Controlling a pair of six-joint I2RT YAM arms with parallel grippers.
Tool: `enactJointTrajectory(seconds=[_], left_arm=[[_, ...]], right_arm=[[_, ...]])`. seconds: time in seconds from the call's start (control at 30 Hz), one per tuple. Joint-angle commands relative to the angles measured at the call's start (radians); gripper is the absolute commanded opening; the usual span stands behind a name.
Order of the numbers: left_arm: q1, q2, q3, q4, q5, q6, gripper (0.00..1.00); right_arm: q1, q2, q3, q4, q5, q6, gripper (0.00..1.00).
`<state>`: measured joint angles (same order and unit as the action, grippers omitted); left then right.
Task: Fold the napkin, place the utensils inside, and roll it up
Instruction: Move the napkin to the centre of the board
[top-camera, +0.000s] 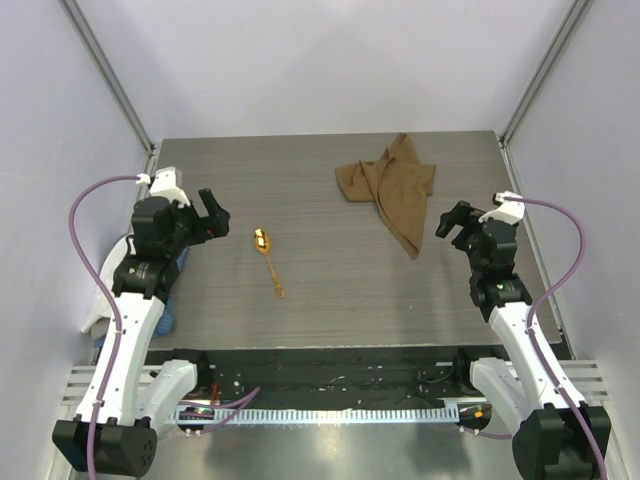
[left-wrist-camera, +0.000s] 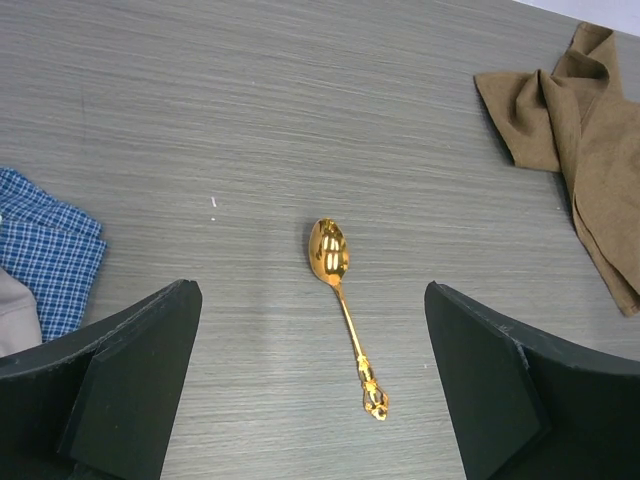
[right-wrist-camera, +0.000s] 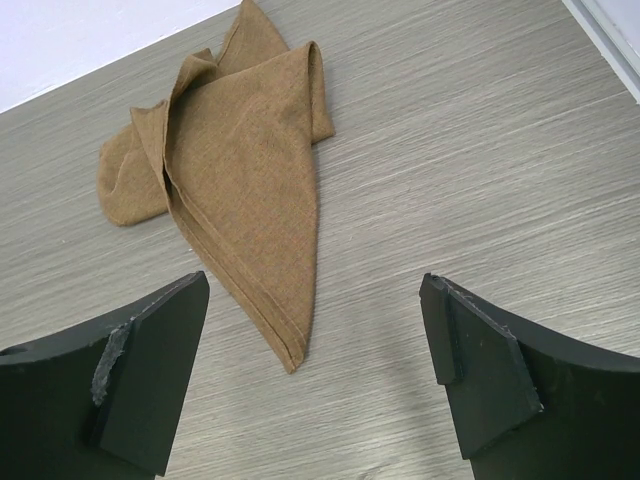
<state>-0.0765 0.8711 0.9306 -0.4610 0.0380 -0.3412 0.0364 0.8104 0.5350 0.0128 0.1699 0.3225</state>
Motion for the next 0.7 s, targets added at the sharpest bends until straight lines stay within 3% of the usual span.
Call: enactJointTrajectory(seconds=[0.0, 0.13, 0.27, 0.37, 0.5, 0.53, 0.67], left_arm=[[-0.002, 0.008, 0.051, -0.007, -0.065, -0.030, 1.00], [0.000, 0.011, 0.054, -0.015, -0.118, -0.085, 1.00], [-0.003, 0.022, 0.048, 0.021, -0.044, -0.133, 0.98], [-0.066, 0.071, 0.050, 0.062, -0.058, -0.180, 0.96], [-0.262, 0.245, 0.089, 0.221, -0.182, -0.212, 0.96], [-0.328, 0.352, 0.111, 0.248, -0.182, -0.217, 0.95], [-0.428, 0.685, 0.352, 0.295, -0.162, -0.217, 0.90]], right_arm=[[0.002, -0.007, 0.062, -0.005, -0.006, 0.023, 0.96], [0.000, 0.018, 0.108, -0.080, -0.018, 0.023, 0.94], [-0.001, 0.067, 0.158, -0.135, -0.024, 0.027, 0.90], [0.000, 0.145, 0.193, -0.165, -0.055, 0.035, 0.88], [0.005, 0.251, 0.212, -0.207, -0.130, 0.042, 0.82], [0.008, 0.262, 0.214, -0.223, -0.127, 0.049, 0.81], [0.016, 0.263, 0.162, -0.212, -0.121, 0.061, 0.80]])
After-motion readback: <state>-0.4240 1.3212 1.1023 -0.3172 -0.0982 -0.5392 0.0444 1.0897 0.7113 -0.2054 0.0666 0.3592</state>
